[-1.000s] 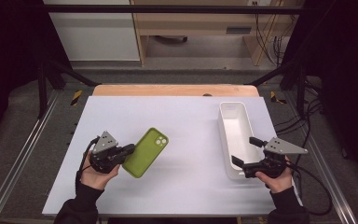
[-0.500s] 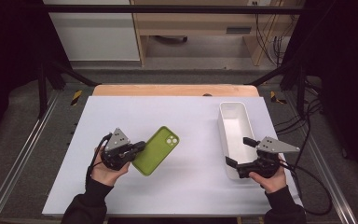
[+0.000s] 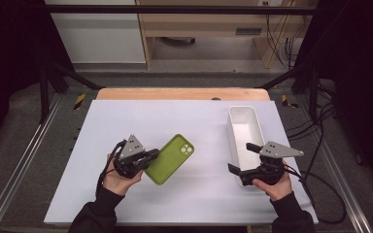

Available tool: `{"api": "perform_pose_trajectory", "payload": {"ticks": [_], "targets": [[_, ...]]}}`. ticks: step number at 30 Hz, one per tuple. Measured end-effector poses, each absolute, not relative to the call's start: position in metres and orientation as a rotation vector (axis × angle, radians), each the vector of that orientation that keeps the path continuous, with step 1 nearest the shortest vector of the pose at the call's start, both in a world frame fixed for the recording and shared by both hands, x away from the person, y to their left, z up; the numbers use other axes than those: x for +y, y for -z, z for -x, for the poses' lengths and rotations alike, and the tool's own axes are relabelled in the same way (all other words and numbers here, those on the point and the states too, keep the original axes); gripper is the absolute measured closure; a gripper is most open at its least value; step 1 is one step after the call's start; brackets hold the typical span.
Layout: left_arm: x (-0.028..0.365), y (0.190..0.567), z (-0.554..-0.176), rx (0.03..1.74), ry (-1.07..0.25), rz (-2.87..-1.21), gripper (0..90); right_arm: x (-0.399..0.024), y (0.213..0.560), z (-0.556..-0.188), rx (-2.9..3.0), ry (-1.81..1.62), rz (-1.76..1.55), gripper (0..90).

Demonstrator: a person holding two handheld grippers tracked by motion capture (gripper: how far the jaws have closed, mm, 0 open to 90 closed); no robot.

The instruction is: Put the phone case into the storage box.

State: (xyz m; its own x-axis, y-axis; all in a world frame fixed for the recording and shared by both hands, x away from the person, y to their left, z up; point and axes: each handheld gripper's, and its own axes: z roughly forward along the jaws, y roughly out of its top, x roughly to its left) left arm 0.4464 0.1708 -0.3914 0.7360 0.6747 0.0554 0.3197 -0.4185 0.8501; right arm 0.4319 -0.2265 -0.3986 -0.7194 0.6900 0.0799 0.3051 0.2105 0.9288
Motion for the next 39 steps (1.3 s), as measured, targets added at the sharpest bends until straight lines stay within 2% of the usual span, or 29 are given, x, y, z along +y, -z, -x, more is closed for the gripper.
{"api": "perform_pose_trajectory", "payload": {"ticks": [24, 39], "targets": [[0.155, 0.386, -0.438, 0.683, -0.506, -2.056, 88.2, -0.200, 0.384, -0.436, 2.186, -1.514, -0.891, 1.0], [0.133, 0.392, -0.436, 0.619, -0.513, -2.131, 88.2, -0.181, 0.378, -0.441, 2.244, -1.465, -0.873, 1.3]]}}
